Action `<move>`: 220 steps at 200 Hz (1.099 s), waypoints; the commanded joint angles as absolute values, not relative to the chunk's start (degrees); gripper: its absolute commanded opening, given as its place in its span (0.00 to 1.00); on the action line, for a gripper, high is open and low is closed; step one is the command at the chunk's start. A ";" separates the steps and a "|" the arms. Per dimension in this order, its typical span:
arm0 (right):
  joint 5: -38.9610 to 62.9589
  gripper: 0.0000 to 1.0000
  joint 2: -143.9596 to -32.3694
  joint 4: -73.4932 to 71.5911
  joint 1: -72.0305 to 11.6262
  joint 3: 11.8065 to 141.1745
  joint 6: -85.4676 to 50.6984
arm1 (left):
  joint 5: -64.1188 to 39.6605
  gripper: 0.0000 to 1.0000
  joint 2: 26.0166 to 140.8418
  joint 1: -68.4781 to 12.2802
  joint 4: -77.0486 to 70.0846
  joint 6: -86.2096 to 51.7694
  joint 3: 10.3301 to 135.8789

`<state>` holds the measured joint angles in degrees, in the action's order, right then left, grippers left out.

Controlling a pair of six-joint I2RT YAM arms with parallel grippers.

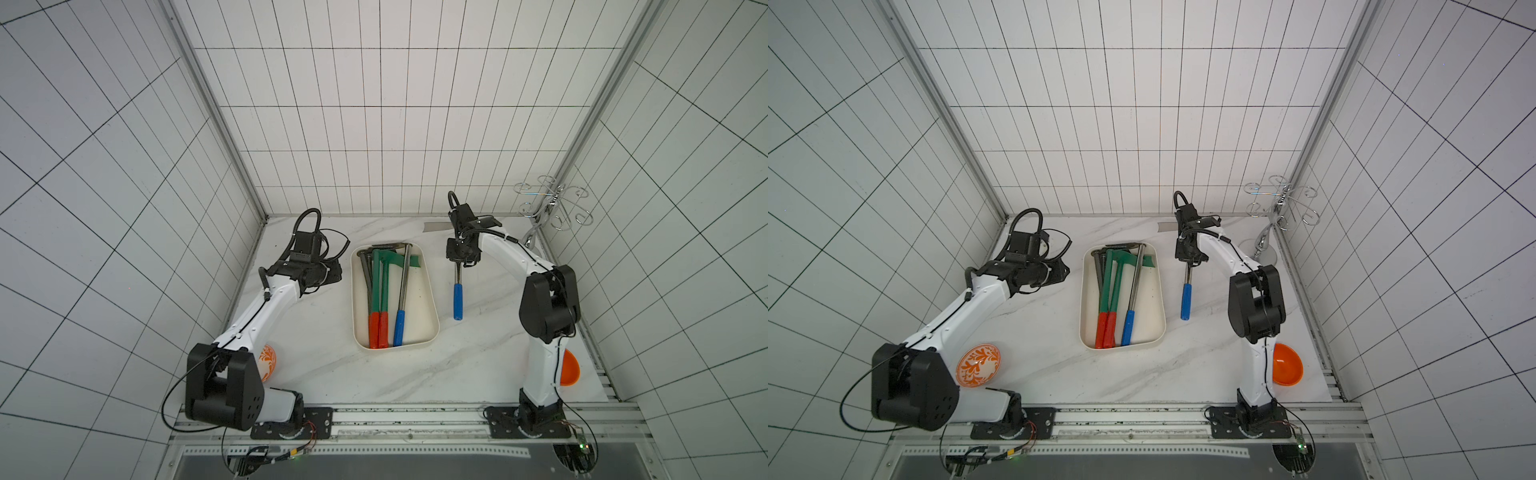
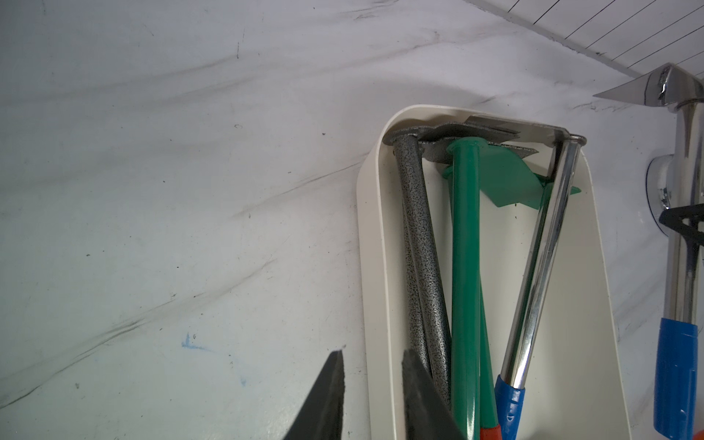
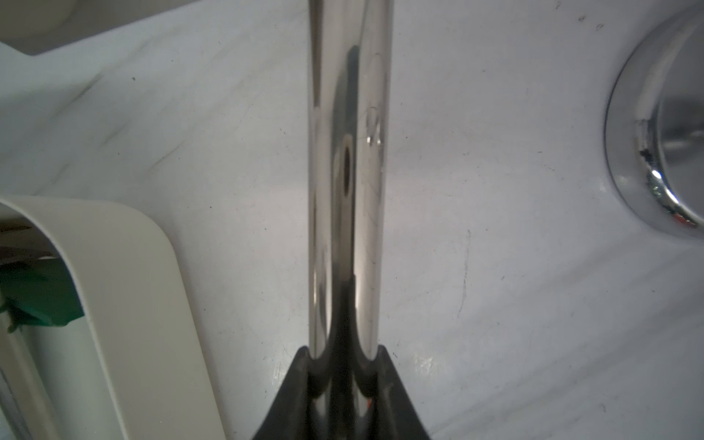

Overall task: Put the small hoe into the storage box
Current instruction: Pick up the hoe from the center of the board, then place the hoe in the storage box.

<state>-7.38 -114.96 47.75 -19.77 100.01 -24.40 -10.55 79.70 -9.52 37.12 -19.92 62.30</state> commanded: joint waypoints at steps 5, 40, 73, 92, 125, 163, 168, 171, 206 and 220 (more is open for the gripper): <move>-10.36 0.00 -111.30 50.66 -20.95 104.85 -24.55 | -10.90 0.29 78.90 -9.23 35.75 -20.21 61.55; -11.65 0.00 -109.96 52.43 -22.93 105.33 -25.85 | -11.36 0.29 80.61 -9.23 34.27 -20.39 61.18; -13.51 0.00 -110.17 55.65 -25.64 108.71 -27.56 | -12.55 0.29 82.55 -9.40 32.14 -21.32 60.84; -14.21 0.00 -110.71 57.17 -27.60 110.75 -28.32 | -13.20 0.29 83.78 -9.49 31.13 -21.86 60.82; -15.68 0.00 -111.99 59.12 -29.80 113.86 -29.28 | -13.80 0.29 85.61 -9.88 29.71 -22.54 60.73; -16.47 0.00 -113.82 60.78 -31.61 117.91 -29.31 | -14.03 0.29 86.78 -10.37 28.61 -22.85 60.29; -16.67 0.00 -114.24 61.17 -31.96 118.66 -29.24 | -14.12 0.29 86.97 -10.37 28.52 -22.85 60.21; -16.77 0.00 -114.57 61.39 -32.23 119.18 -29.23 | -14.14 0.29 87.07 -10.37 28.48 -22.85 60.21; -17.58 0.00 -118.55 64.10 -34.90 124.52 -29.25 | -14.32 0.29 87.69 -10.45 27.61 -23.29 59.94; -17.83 0.00 -120.04 64.93 -35.97 126.25 -29.29 | -14.43 0.29 88.07 -10.55 27.33 -23.48 59.94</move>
<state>-15.77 -117.97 62.13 -33.63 117.71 -28.27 -13.87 87.20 -10.24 29.71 -22.63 60.47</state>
